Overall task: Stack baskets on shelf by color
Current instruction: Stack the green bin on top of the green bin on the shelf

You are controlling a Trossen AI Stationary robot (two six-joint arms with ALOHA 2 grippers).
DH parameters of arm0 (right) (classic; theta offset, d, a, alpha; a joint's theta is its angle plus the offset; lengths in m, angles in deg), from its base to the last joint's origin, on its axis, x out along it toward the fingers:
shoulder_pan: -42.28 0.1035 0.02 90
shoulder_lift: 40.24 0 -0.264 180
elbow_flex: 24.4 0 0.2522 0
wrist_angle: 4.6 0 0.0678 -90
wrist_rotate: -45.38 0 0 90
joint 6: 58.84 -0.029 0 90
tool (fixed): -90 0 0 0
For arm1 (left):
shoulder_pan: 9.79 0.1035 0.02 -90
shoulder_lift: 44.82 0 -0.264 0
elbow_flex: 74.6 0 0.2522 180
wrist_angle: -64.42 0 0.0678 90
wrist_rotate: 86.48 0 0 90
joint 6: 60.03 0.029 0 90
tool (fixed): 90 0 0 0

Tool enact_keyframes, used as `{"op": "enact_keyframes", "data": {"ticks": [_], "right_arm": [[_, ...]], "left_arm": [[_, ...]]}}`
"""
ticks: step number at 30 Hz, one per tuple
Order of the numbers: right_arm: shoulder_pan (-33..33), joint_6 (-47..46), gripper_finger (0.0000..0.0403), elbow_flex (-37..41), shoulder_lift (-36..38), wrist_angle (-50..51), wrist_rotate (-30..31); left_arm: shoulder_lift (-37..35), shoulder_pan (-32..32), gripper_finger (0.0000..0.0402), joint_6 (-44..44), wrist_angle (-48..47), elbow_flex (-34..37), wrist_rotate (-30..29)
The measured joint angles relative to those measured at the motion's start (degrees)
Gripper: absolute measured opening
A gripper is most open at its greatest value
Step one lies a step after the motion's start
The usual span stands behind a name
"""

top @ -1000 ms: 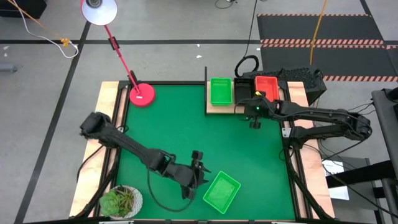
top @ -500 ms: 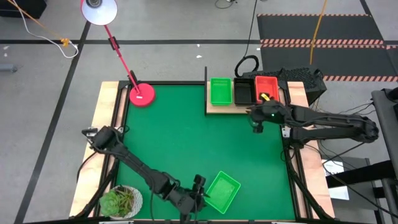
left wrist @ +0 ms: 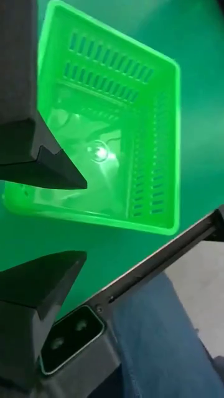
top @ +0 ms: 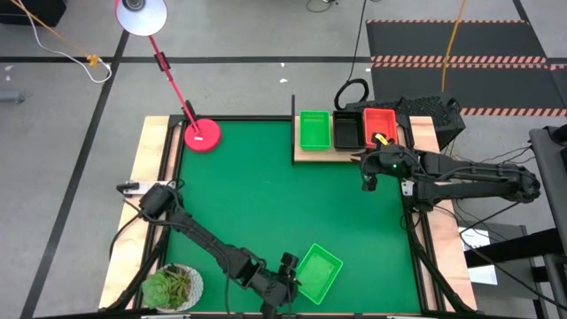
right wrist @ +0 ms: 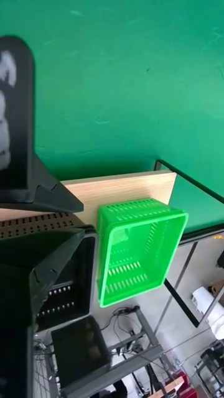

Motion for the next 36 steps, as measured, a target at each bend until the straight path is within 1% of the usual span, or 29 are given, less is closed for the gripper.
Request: {"op": "enact_keyframes", "data": {"ticks": [5,8,11,17,21,24,28,31,36], "right_arm": [[0.0,-0.2,0.0045,0.0,0.0,0.0,0.0],[0.0,-1.1,0.0045,0.0,0.0,0.0,0.0],[0.0,-1.3,0.0045,0.0,0.0,0.0,0.0],[0.0,-1.3,0.0045,0.0,0.0,0.0,0.0],[0.0,-1.3,0.0045,0.0,0.0,0.0,0.0],[0.0,-1.3,0.0045,0.0,0.0,0.0,0.0],[0.0,-1.3,0.0045,0.0,0.0,0.0,0.0],[0.0,-1.3,0.0045,0.0,0.0,0.1,0.1],[0.0,-1.3,0.0045,0.0,0.1,0.1,0.1]], "left_arm": [[0.0,0.3,0.0174,0.1,-3.4,0.0,-0.4],[0.0,0.7,0.0161,0.6,-5.0,0.0,-0.6],[0.0,1.0,0.0129,1.6,-6.4,0.0,-0.6],[0.0,1.1,0.0052,4.9,-6.8,0.0,-0.7],[0.0,1.3,0.0014,6.4,-6.8,0.0,-0.7],[0.0,1.7,0.0012,7.3,-6.9,0.0,-1.1],[-1.0,1.9,0.001,10.6,-8.2,0.2,-5.3],[-4.1,2.6,0.0007,12.5,-8.7,0.2,-6.4],[-9.3,4.8,0.0006,14.6,-14.5,0.1,-10.5]]}}
